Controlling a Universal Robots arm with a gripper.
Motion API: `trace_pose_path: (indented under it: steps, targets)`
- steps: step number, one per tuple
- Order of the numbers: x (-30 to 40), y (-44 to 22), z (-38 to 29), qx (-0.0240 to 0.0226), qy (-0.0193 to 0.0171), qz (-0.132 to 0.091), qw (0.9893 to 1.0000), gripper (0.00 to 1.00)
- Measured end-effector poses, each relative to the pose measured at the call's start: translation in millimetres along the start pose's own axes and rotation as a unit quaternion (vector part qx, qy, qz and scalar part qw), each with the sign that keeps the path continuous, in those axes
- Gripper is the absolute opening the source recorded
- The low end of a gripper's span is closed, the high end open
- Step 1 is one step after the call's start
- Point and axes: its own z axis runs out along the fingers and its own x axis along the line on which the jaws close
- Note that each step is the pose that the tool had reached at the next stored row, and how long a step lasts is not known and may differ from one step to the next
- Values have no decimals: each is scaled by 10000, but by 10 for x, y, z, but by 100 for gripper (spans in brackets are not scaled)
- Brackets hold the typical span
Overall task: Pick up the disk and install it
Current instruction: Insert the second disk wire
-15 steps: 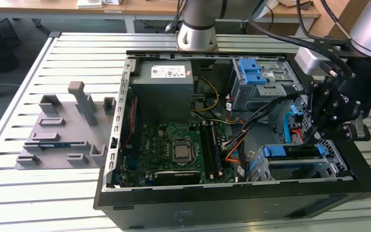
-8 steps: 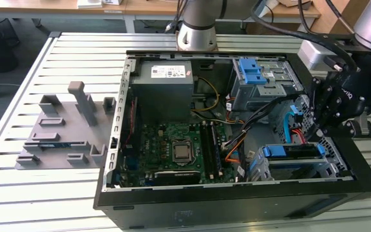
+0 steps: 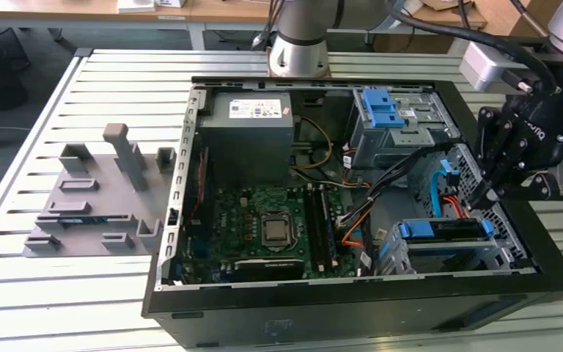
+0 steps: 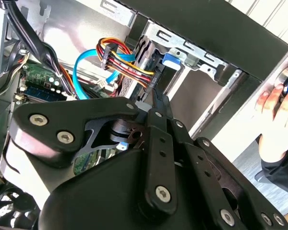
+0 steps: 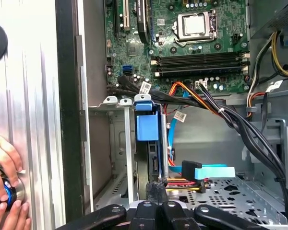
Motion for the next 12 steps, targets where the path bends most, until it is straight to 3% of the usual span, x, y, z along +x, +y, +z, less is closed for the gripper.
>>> trace_pose_path:
  steps: [5, 12]
  targets:
    - [7, 1, -78, 0, 0, -1, 10000, 11]
    - [11, 40, -84, 1, 0, 0, 10000, 11]
